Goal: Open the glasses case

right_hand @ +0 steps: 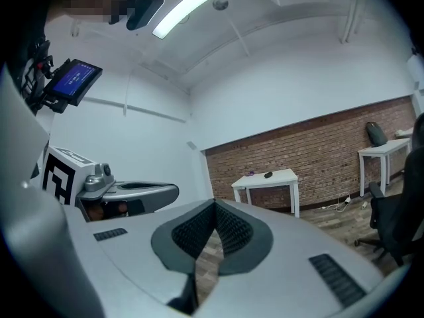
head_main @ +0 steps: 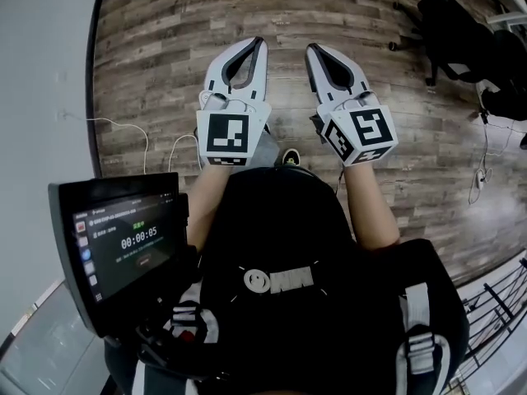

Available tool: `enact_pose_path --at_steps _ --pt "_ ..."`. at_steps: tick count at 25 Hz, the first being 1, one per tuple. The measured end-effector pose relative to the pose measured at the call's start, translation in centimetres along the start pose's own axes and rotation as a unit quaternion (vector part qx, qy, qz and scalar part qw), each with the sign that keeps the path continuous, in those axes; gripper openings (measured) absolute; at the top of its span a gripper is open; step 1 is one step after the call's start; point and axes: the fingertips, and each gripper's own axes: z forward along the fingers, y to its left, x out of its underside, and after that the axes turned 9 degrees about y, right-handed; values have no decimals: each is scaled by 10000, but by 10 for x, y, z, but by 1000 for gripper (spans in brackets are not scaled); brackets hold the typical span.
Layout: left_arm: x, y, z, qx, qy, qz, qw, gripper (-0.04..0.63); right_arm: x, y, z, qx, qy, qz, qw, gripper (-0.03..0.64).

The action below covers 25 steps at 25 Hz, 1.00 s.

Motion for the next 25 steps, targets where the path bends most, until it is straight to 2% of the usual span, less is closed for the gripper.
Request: enact_pose_path --at_steps 3,8,13,19,25 --pt "0 8 3 12 -27 -31 10000 3 -7 2 8 -4 -72 -65 10000 -3" --pt "5 55 23 164 -49 -112 9998 3 -22 12 60 76 -37 -140 9999 -3" --pt "10 72 36 192 -17 -165 9997 3 -26 8 77 133 -10 -151 9998 -3" --pt "6 83 63 205 40 -290 9994 3 -30 -14 100 111 80 -167 9998 -3" --pt "-9 97 109 72 36 -208 9998 3 -43 -52 134 -64 41 -125 9999 -3"
